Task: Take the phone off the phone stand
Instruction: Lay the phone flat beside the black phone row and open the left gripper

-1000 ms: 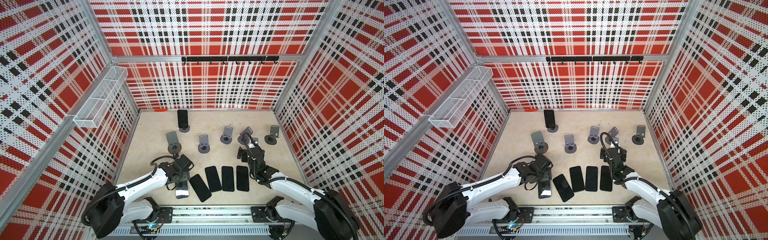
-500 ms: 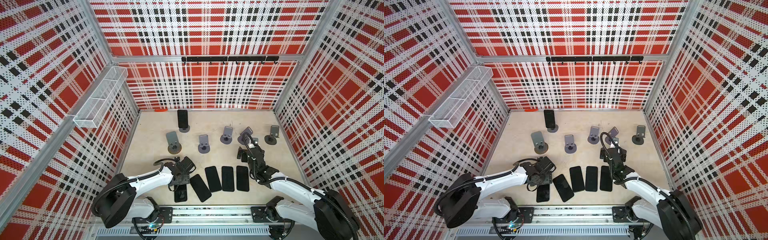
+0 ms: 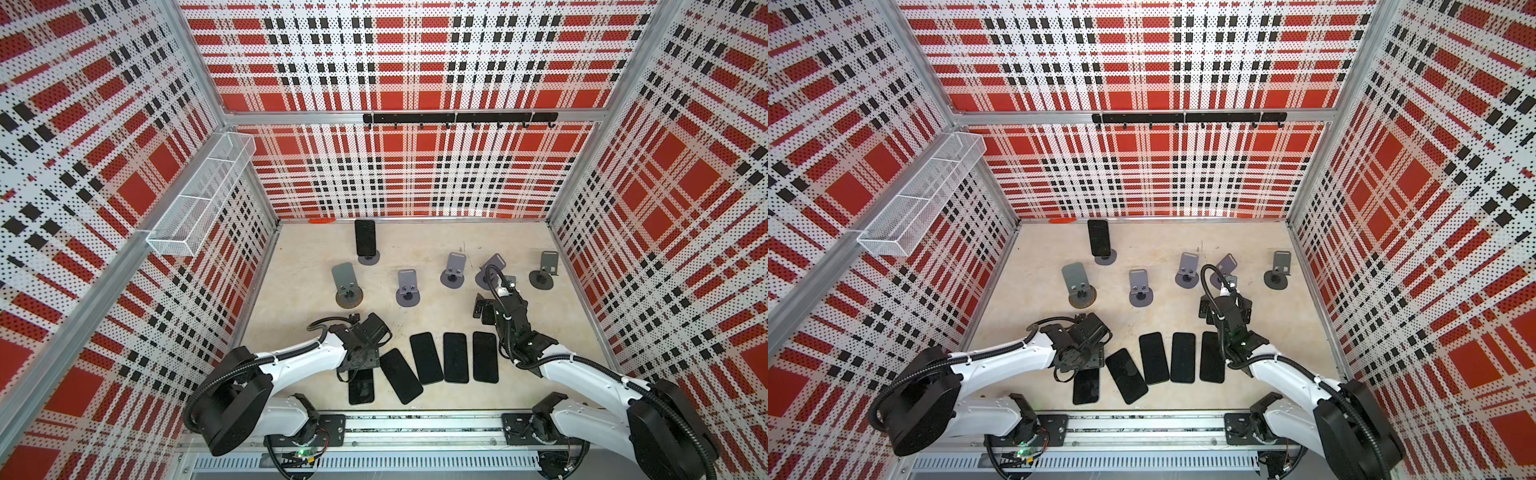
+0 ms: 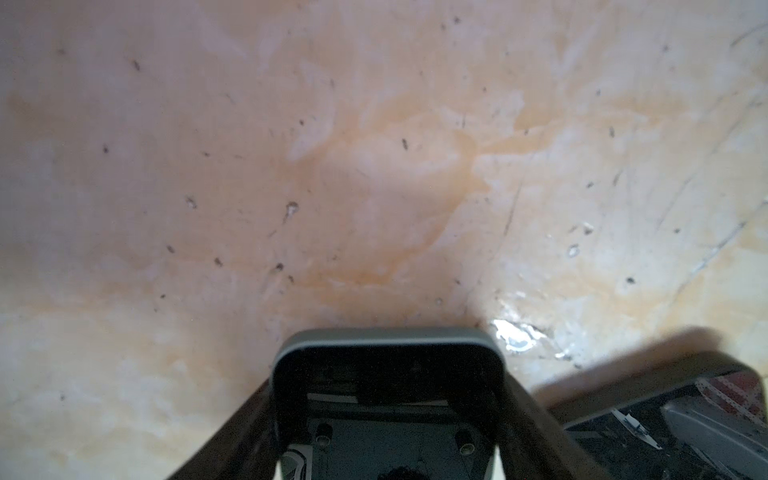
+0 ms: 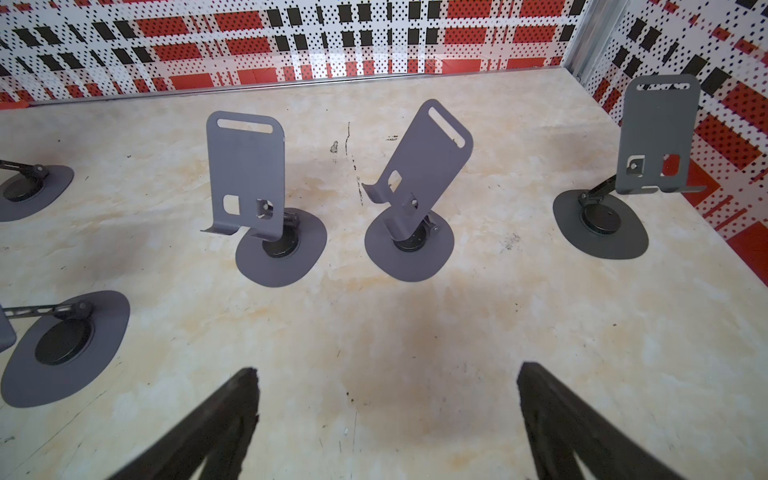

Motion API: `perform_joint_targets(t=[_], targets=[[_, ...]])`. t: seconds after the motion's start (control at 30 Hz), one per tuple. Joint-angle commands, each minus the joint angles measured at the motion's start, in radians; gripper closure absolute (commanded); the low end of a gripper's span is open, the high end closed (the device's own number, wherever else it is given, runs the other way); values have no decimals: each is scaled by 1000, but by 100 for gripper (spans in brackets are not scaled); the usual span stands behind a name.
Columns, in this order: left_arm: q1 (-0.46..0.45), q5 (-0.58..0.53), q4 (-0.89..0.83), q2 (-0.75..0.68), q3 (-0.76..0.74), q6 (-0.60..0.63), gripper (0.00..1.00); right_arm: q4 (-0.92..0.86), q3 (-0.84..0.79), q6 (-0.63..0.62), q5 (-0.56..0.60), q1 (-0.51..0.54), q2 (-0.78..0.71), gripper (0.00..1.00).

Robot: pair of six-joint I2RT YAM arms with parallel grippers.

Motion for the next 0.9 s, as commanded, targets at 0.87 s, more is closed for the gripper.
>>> perform_joint_targets(t=[0.87], targets=[[48, 105, 109, -20, -66, -5, 25, 12, 17, 7, -1, -5, 8, 0]])
